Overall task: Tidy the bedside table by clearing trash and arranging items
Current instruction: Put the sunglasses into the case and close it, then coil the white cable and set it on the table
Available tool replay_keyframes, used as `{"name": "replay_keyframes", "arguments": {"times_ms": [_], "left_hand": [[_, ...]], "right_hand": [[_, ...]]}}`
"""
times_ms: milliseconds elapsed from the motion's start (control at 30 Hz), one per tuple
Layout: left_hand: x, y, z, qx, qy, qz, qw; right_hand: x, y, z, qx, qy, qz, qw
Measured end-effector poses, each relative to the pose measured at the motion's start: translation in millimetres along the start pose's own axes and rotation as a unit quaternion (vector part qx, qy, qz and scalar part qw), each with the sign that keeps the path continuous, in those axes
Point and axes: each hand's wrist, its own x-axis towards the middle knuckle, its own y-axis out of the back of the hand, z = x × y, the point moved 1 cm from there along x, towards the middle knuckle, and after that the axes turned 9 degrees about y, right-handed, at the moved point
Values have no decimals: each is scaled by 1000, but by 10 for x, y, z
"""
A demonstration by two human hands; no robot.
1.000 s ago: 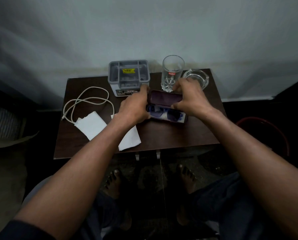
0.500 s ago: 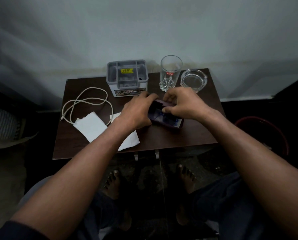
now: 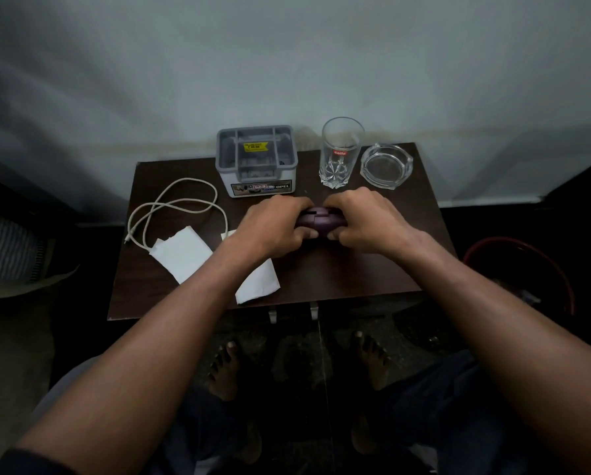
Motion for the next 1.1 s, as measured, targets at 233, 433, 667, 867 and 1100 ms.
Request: {"name": "replay_keyframes", "arguments": {"times_ms": [233,433,667,867,1100], "left_hand": [[-41,60,42,22,14,53,998],[-94,24,130,27,-1,38,999],[-146,84,15,-22,14,34,999],[-240,103,-144,-26,106,30,994],[-441,244,-518,-14,165,-6,986]], "right_hand": [[29,17,-63,31,-34,-7,999],[31,12,-132,106,-78,-60,990],[100,-118,-274,82,-69,-64,992],[156,-237,-485,75,-57,-84,992],[239,-235,-603,-16,-68,-67,995]]}}
